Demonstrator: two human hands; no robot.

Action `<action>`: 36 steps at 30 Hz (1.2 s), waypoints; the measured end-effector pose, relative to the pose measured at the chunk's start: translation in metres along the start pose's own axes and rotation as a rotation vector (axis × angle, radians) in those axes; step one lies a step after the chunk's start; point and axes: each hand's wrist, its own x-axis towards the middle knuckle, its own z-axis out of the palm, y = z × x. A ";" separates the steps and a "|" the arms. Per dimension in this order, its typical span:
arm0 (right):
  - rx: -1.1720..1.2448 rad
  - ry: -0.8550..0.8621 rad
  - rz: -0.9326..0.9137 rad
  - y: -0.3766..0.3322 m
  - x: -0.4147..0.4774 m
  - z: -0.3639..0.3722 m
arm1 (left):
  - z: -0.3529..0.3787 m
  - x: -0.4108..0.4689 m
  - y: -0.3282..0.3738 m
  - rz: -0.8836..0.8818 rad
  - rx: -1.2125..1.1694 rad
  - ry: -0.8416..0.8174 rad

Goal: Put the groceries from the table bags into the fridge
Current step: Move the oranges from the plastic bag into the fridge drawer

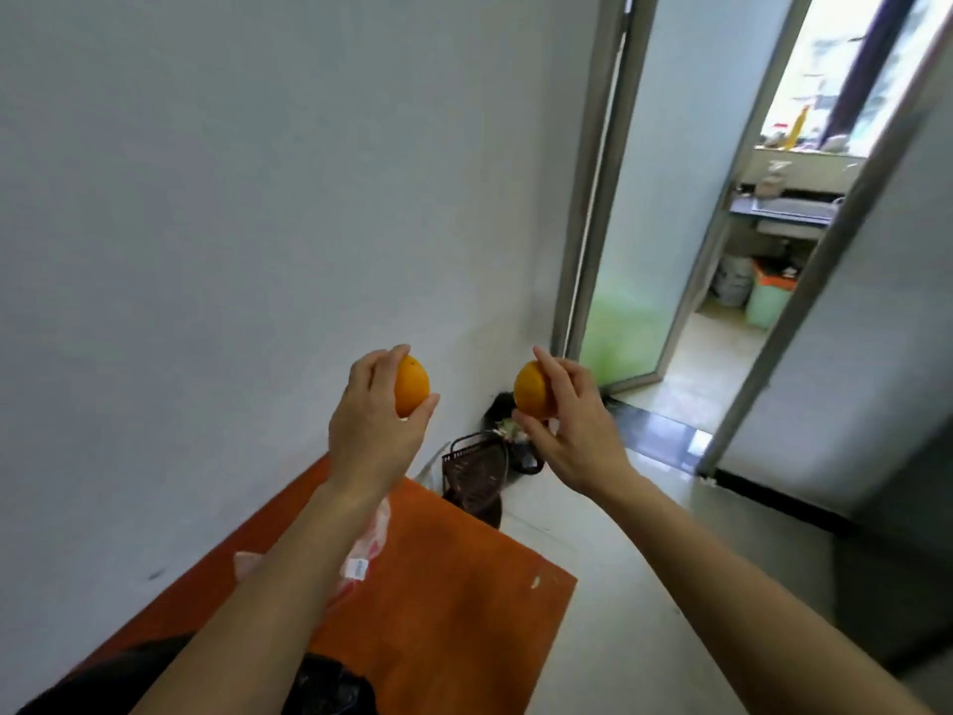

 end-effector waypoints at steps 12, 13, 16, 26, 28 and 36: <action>-0.309 0.539 0.333 0.125 -0.217 -0.339 | 0.101 -0.107 0.367 0.643 -0.419 -0.136; -0.316 0.577 0.354 0.135 -0.243 -0.366 | 0.108 -0.126 0.397 0.676 -0.451 -0.136; -0.363 0.647 0.400 0.162 -0.322 -0.445 | 0.132 -0.189 0.489 0.767 -0.536 -0.171; -0.549 0.817 0.601 0.233 -0.496 -0.640 | 0.191 -0.310 0.708 0.916 -0.633 -0.338; -0.557 0.848 0.608 0.250 -0.503 -0.666 | 0.204 -0.313 0.739 0.921 -0.645 -0.341; -0.594 0.860 0.591 0.348 -0.479 -0.744 | 0.287 -0.294 0.853 0.922 -0.748 -0.302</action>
